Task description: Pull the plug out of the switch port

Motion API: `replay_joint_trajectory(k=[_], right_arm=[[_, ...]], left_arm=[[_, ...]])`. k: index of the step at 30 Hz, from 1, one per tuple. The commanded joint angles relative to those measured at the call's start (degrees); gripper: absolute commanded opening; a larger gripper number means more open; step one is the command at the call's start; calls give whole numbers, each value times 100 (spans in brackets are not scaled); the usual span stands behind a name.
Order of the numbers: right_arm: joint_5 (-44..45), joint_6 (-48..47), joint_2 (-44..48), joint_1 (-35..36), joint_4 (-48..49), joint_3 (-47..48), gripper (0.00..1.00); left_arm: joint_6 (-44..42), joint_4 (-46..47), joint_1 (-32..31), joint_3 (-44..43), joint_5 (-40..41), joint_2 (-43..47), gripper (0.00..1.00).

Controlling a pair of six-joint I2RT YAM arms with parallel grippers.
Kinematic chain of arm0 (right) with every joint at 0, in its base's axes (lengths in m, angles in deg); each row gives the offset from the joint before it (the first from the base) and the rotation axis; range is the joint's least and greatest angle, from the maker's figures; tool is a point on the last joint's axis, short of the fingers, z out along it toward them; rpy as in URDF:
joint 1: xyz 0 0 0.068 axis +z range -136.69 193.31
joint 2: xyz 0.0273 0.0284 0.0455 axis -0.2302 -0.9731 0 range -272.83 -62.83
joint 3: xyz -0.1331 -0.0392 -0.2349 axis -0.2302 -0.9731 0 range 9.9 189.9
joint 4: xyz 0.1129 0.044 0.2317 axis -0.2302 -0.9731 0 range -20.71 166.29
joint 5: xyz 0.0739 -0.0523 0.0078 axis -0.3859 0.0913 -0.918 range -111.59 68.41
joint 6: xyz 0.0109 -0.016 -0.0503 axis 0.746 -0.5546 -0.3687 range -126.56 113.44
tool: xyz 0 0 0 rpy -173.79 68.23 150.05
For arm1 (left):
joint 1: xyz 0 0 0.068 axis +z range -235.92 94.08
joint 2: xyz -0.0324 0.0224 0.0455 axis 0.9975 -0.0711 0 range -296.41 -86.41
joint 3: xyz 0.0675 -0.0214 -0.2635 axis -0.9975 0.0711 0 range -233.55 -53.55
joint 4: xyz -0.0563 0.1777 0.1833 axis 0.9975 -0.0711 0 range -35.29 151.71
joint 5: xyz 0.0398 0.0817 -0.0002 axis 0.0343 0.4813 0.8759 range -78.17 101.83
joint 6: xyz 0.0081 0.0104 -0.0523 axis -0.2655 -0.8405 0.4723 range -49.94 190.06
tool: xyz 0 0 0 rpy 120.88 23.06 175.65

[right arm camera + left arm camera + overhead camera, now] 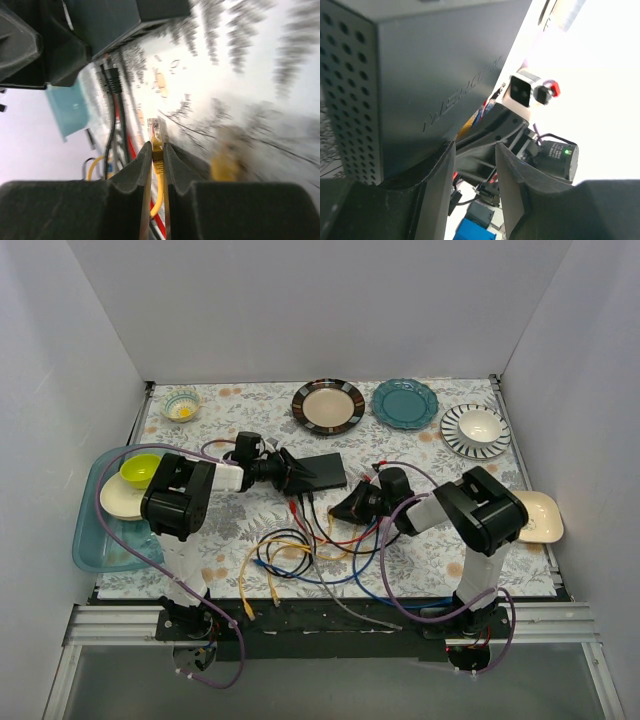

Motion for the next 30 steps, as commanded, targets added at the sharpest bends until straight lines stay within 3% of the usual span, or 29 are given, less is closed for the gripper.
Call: replay_joint_trajectory(k=[1, 3, 5, 6, 10, 14, 18, 30], right_arm=[[722, -1429, 971, -329, -1938, -80, 1], [1038, -1929, 1219, -442, -2722, 52, 1], [1180, -2185, 1475, -461, -3108, 262, 14], [1337, -2369, 1536, -443, -3206, 350, 26], [1602, -2537, 1800, -303, -3251, 895, 42], [1507, -2705, 1433, -31, -3296, 1756, 45], [805, -2548, 589, 198, -3287, 2407, 45], [496, -1783, -273, 348, -2663, 2329, 41]], left_arm=[[-185, -315, 146, -129, 379, 160, 39], [-220, -376, 173, -182, 405, 231, 39], [-246, -376, 217, -208, 414, 301, 40], [-246, -350, 225, -208, 422, 319, 40], [-211, -254, 269, -182, 449, 372, 41], [-159, -139, 304, -112, 545, 451, 42], [-132, -121, 313, -59, 625, 460, 42], [-282, -683, 313, 284, 1178, 618, 42]])
